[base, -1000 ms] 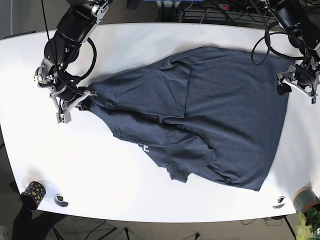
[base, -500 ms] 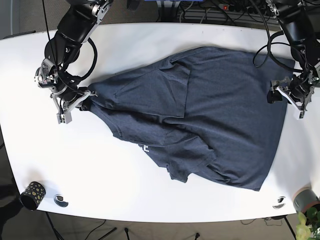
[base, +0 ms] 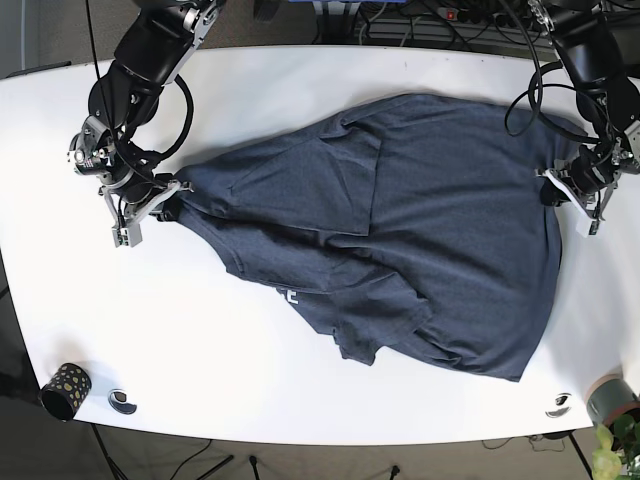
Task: Fold the T-shirt properly
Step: 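Grasp two hem corners of the blue shirt with both grippers, then lift the blue shirt by its corners and fling it flat across the table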
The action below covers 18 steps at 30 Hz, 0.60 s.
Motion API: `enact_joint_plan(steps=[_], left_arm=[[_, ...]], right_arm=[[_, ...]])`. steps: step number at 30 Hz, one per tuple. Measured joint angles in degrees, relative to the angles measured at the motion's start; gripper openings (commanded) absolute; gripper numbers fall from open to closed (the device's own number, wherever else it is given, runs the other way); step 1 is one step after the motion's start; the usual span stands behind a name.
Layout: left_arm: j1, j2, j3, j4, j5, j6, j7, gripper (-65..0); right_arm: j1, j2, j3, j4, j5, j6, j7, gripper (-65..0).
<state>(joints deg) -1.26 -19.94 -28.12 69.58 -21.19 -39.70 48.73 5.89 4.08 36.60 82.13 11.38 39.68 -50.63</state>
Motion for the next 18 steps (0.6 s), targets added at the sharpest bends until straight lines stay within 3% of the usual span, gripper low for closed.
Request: enact_joint_plan(steps=[9, 14, 18], left_arm=[[9.88, 1.57, -5.49, 21.88, 1.95, -0.42, 2.93, -64.7], [9.79, 1.64, -5.46, 29.33, 1.42, -0.42, 2.43, -64.6], [7.37, 1.6, -2.36, 32.2, 2.16, 2.43, 3.08, -64.6]], right_arm=[[-3.82, -0.2, 0.13, 11.17, 0.66, 0.04, -7.5, -65.0], [-3.23, -0.39, -0.11, 14.29, 0.48, 0.31, -8.57, -65.0], [-0.15, -1.01, -0.15, 14.47, -0.02, 0.26, -9.51, -65.0]])
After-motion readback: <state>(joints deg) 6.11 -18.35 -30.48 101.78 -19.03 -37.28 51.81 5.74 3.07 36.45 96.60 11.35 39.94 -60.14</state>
